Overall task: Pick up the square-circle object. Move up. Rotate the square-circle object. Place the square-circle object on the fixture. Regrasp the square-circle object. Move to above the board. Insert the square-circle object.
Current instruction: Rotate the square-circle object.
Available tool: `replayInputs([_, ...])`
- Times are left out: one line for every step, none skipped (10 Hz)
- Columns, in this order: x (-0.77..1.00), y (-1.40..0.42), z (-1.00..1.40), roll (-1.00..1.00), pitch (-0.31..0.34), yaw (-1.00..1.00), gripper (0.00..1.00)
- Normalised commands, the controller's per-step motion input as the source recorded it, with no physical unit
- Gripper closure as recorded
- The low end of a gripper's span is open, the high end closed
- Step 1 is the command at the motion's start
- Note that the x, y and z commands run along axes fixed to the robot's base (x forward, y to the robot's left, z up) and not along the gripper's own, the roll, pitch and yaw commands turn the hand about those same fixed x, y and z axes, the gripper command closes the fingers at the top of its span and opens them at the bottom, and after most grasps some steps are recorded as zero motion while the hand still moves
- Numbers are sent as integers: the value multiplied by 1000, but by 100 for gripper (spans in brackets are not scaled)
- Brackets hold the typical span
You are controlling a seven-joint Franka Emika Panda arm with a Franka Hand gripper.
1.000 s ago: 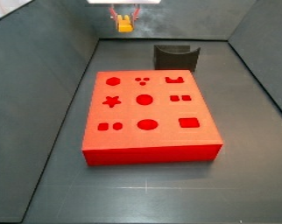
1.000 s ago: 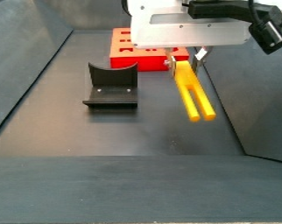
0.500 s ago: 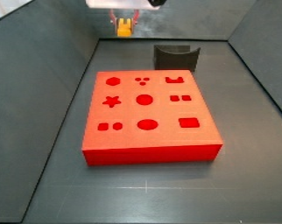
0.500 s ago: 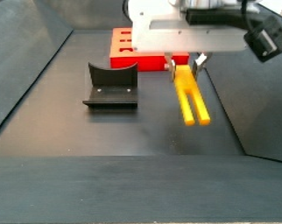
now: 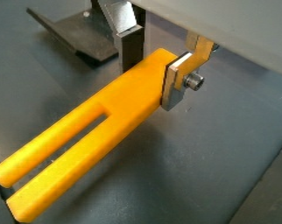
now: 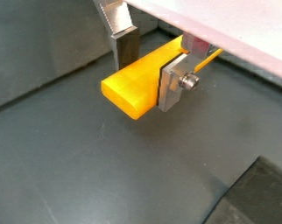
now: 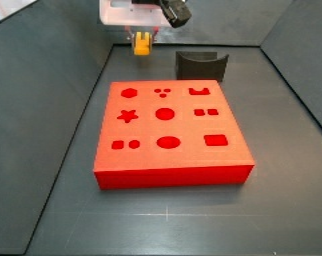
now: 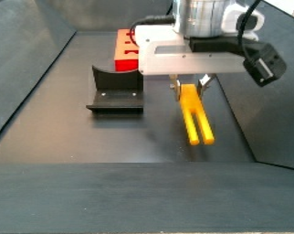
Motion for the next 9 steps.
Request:
replayInputs([48, 14, -712, -143, -67, 13, 100])
replayInputs([43, 15, -625, -154, -74, 9, 100])
replayInputs([42, 19, -520, -165, -80, 1, 100])
replayInputs([44, 22, -472, -171, -81, -1, 100])
replayInputs([40, 29, -382, -178, -87, -8, 100])
replayInputs([39, 31, -315, -183, -90, -12, 100])
replayInputs([35, 28, -229, -192, -102, -11, 100])
replayInputs([32, 28, -171, -199, -108, -9, 100])
replayInputs([31, 27, -93, -206, -115, -9, 100])
